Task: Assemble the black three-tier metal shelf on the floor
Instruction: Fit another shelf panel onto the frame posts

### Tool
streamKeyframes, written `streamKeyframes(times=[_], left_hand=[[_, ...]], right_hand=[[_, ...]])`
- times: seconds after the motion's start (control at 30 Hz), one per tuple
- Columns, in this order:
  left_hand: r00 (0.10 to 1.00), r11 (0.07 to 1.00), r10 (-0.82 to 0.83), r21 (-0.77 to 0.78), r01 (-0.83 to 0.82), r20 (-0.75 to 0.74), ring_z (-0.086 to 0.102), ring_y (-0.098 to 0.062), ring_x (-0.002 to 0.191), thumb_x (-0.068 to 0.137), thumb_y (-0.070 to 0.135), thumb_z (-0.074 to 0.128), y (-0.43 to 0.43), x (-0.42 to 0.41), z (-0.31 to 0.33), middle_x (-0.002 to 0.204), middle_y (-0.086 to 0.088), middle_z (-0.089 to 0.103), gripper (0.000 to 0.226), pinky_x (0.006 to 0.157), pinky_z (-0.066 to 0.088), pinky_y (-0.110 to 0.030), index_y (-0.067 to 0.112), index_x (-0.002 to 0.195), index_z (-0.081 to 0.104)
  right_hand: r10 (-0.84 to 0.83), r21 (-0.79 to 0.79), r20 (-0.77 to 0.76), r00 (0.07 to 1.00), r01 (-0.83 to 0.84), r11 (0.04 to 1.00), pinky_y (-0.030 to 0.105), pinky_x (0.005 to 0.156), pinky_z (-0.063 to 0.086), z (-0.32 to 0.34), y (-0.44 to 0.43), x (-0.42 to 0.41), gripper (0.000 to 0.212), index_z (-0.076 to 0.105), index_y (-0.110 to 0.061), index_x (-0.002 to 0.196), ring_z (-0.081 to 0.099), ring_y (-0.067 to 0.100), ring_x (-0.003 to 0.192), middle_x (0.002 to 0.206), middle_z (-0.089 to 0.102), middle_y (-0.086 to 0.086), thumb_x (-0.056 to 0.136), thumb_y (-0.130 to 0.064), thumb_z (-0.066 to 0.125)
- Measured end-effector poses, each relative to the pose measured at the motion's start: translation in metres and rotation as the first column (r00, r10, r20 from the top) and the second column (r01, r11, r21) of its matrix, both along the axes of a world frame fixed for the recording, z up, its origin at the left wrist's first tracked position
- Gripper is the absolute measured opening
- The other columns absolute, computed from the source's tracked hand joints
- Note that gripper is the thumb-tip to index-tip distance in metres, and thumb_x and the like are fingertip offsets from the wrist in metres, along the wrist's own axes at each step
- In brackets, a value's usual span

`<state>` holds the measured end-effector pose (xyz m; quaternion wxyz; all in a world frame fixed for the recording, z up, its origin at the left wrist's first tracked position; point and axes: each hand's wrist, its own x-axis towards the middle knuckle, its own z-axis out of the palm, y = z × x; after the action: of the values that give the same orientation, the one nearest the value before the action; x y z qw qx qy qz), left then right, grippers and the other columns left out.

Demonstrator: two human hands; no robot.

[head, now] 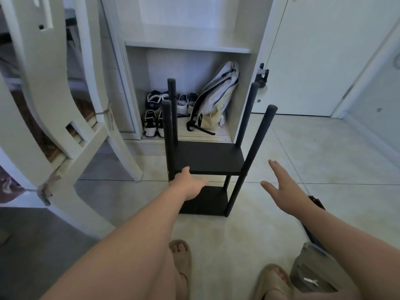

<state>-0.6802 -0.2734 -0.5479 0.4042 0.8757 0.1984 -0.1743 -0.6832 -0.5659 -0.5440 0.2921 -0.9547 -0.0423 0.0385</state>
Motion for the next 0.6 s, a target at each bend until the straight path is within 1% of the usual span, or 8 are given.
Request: streamKeyframes(times=[0.1,0.2,0.3,0.4,0.47,0.53,0.6], left_hand=[[0.993,0.990,-0.118,0.084,0.116,0.016,0.025,-0.036,0.148,0.091,0.058,0.060,-0.019,-0.011,0.008,0.165,-0.008,0.021,0.089,0.119,0.028,-0.048,0.027,0.160,0.013],[0.967,0.951,-0.249,0.202,0.234,0.050,0.019,-0.036,0.150,0.091,0.062,0.057,-0.045,-0.020,0.011,0.166,-0.006,0.018,0.090,0.120,0.024,-0.051,0.026,0.160,0.013],[0.913,0.882,-0.401,0.300,0.365,0.068,0.010,-0.034,0.153,0.092,0.064,0.054,-0.078,-0.022,0.006,0.169,-0.002,0.008,0.088,0.121,0.019,-0.054,0.029,0.160,0.011],[0.815,0.766,-0.573,0.413,0.493,0.091,0.002,-0.030,0.155,0.091,0.068,0.050,-0.119,-0.019,-0.008,0.169,0.001,0.001,0.088,0.122,0.014,-0.050,0.030,0.160,0.010],[0.768,0.729,-0.631,0.421,0.539,0.110,-0.001,-0.028,0.155,0.091,0.069,0.048,-0.149,-0.016,-0.023,0.169,0.003,0.001,0.087,0.122,0.014,-0.050,0.032,0.159,0.010],[0.741,0.715,-0.662,0.395,0.577,0.115,0.000,-0.028,0.155,0.091,0.069,0.048,-0.180,-0.011,-0.045,0.169,0.003,0.002,0.086,0.123,0.014,-0.051,0.034,0.158,0.010],[0.712,0.682,-0.697,0.391,0.618,0.089,0.002,-0.029,0.155,0.091,0.070,0.046,-0.214,-0.005,-0.072,0.169,0.002,0.003,0.086,0.123,0.014,-0.050,0.035,0.159,0.008]], right_hand=[[-0.006,-0.064,-0.023,1.000,0.004,0.998,0.039,0.124,0.016,0.000,-0.031,-0.020,0.074,0.009,-0.031,0.162,0.010,0.017,0.156,0.170,0.005,-0.008,0.103,-0.044,0.051],[-0.048,-0.164,-0.023,0.999,0.044,0.985,0.044,0.123,0.023,-0.002,-0.064,-0.037,0.074,0.007,-0.032,0.162,0.016,0.023,0.155,0.170,0.002,-0.007,0.103,-0.049,0.048],[-0.102,-0.250,-0.010,0.995,0.096,0.963,0.048,0.123,0.022,-0.010,-0.095,-0.050,0.075,0.005,-0.032,0.162,0.008,0.022,0.157,0.171,0.000,-0.005,0.102,-0.054,0.044],[-0.139,-0.374,-0.011,0.990,0.125,0.919,0.051,0.124,0.015,-0.027,-0.121,-0.057,0.074,-0.001,-0.035,0.162,0.000,0.021,0.157,0.170,-0.005,-0.007,0.102,-0.060,0.034],[-0.169,-0.439,-0.029,0.985,0.140,0.888,0.054,0.124,0.011,-0.043,-0.135,-0.059,0.073,-0.005,-0.037,0.161,-0.004,0.022,0.157,0.170,-0.008,-0.007,0.102,-0.063,0.028],[-0.198,-0.484,-0.091,0.976,0.130,0.865,0.057,0.123,0.007,-0.062,-0.149,-0.058,0.073,-0.011,-0.038,0.160,-0.008,0.022,0.157,0.170,-0.014,-0.007,0.101,-0.065,0.023],[-0.231,-0.507,-0.160,0.960,0.122,0.854,0.058,0.124,0.003,-0.082,-0.168,-0.053,0.073,-0.017,-0.039,0.158,-0.013,0.023,0.156,0.168,-0.021,-0.007,0.101,-0.066,0.020]])
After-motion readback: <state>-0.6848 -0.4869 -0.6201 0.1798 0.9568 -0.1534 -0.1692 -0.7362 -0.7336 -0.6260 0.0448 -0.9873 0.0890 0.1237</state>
